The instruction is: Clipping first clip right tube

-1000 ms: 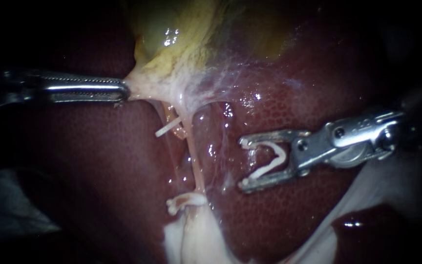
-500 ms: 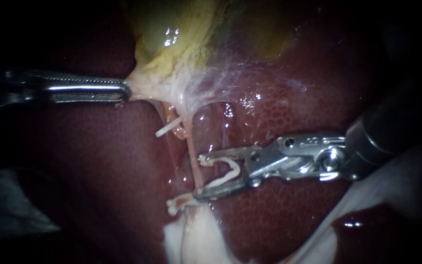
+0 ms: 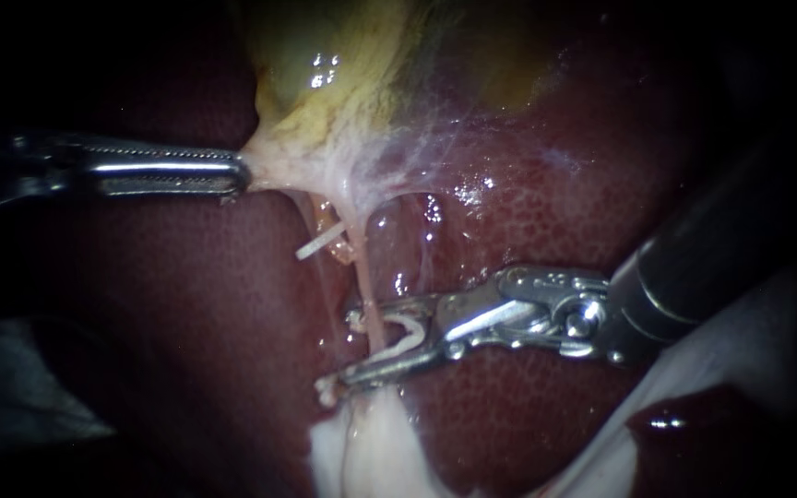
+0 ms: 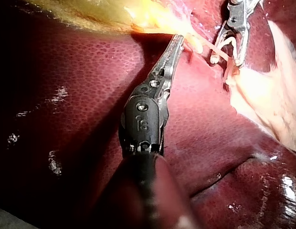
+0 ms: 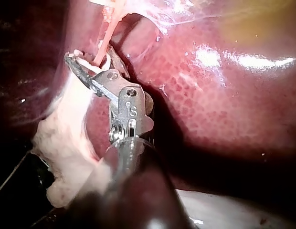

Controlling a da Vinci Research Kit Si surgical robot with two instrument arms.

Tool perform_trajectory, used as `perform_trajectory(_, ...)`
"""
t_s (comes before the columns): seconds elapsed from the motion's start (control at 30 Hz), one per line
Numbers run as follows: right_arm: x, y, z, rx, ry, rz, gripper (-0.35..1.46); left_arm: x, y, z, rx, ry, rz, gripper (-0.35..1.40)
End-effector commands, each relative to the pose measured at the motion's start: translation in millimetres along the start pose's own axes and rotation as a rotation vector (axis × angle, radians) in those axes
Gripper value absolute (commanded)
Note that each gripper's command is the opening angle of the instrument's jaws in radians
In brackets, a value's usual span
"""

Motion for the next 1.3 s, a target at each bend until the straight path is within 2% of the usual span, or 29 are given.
perform_trajectory(0.03, 0.0, -0.1, 0.0, 0.005, 0.013, 0.010, 0.46, 0.0, 0.0, 0.0, 0.000, 0.000, 0.000, -0.35)
perform_trajectory(0.17, 0.2, -0.7, 0.1, 0.020, 0.047, 0.036, 0.46, 0.0, 0.0, 0.0, 0.000, 0.000, 0.000, -0.35)
perform_trajectory(0.3, 0.6, -1.7, 0.3, 0.054, 0.062, 0.044, 0.45, 0.0, 0.0, 0.0, 0.000, 0.000, 0.000, -0.35)
perform_trajectory(0.57, 1.2, -3.0, 0.6, 0.127, 0.043, 0.043, 0.43, 0.0, 0.0, 0.0, 0.000, 0.000, 0.000, -0.35)
perform_trajectory(0.77, 1.2, -3.2, 0.6, 0.130, 0.042, 0.043, 0.39, 0.0, 0.0, 0.0, 0.000, 0.000, 0.000, -0.35)
perform_trajectory(0.83, 1.2, -3.2, 0.4, 0.130, 0.042, 0.044, 0.32, 0.0, 0.0, 0.0, 0.000, 0.000, 0.000, -0.35)
perform_trajectory(1.0, 1.5, -3.4, -0.5, 0.134, 0.042, 0.082, -0.04, 0.0, 0.0, 0.0, 0.001, 0.000, 0.000, -0.35)
perform_trajectory(1.2, 1.3, -3.5, -0.6, 0.136, 0.041, 0.098, -0.35, 0.0, 0.0, 0.1, 0.001, 0.000, 0.000, -0.35)
perform_trajectory(1.3, 1.2, -3.5, -0.8, 0.136, 0.040, 0.098, -0.35, 0.0, 0.0, 0.1, 0.001, 0.000, 0.000, -0.35)
